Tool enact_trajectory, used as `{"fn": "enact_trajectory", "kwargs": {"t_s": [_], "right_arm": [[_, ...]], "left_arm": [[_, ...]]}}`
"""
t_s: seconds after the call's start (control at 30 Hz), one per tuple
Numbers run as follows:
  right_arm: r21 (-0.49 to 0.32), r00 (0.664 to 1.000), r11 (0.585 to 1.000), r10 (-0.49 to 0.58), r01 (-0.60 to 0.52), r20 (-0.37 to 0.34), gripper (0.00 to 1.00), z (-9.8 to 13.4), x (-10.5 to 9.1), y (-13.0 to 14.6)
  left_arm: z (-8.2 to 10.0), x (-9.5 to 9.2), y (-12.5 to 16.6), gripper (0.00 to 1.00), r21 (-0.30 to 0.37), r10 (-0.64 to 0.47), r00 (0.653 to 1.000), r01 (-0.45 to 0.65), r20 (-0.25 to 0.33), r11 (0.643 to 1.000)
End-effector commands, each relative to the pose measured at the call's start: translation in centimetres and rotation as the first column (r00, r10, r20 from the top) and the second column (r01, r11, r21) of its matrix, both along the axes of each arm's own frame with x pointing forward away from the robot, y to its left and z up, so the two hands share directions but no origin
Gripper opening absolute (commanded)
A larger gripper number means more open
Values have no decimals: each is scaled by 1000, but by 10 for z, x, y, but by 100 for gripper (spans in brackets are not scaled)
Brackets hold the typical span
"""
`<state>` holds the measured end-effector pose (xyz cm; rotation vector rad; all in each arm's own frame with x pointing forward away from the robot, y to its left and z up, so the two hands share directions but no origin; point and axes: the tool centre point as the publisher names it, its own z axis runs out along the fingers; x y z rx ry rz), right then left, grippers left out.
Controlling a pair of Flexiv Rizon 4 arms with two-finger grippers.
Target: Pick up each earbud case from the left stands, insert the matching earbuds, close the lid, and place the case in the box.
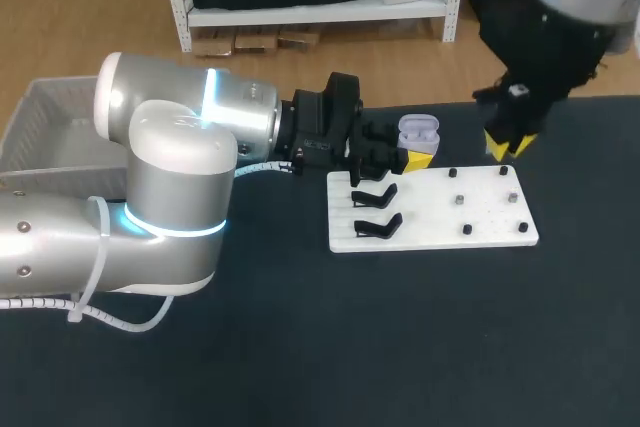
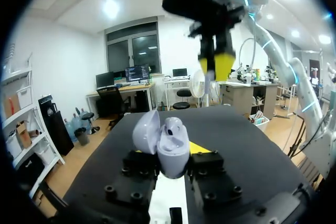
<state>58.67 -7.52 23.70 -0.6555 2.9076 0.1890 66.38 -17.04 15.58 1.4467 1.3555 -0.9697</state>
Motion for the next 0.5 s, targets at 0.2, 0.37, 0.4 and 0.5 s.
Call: {"fn": "enact_trajectory", "kwargs": {"t_s": [0.2, 0.37, 0.4, 0.5], "right_arm": [[-2, 993, 994, 108, -108, 53, 0, 19, 5, 21], [10, 986, 988, 153, -154, 60, 0, 21, 11, 41], [10, 985, 987, 160, -161, 62, 0, 21, 12, 46], [10, 981, 983, 180, -182, 69, 0, 20, 16, 58]], "left_arm": [[-2, -1, 0, 0, -10, 6, 1000, -6, 6, 1000], [-2, -1, 0, 0, -10, 6, 1000, -6, 6, 1000], [-2, -1, 0, 0, -10, 6, 1000, -6, 6, 1000], [-2, -1, 0, 0, -10, 6, 1000, -6, 6, 1000]]}}
